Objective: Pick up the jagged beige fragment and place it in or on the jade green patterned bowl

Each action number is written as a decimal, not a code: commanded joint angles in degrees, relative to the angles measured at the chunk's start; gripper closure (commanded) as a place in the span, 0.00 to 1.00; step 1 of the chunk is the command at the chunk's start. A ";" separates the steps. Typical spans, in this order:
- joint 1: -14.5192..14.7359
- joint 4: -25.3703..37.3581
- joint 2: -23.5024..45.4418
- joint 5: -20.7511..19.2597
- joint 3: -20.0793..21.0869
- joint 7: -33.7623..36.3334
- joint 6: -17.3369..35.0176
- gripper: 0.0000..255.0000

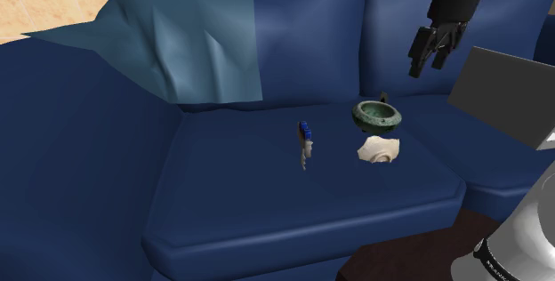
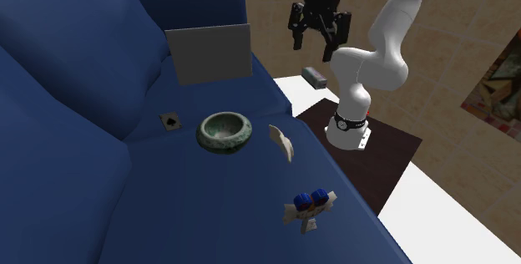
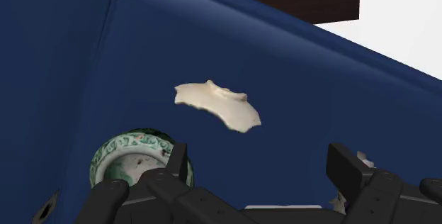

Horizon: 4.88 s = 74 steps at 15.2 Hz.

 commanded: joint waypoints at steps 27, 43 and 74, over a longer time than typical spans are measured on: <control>17.68 -13.32 29.90 -2.98 -25.66 -70.51 25.85 0.00; 17.68 -13.31 29.89 -2.98 -25.66 -70.51 25.83 1.00; 17.33 1.66 19.92 -3.73 -21.67 -67.77 1.35 1.00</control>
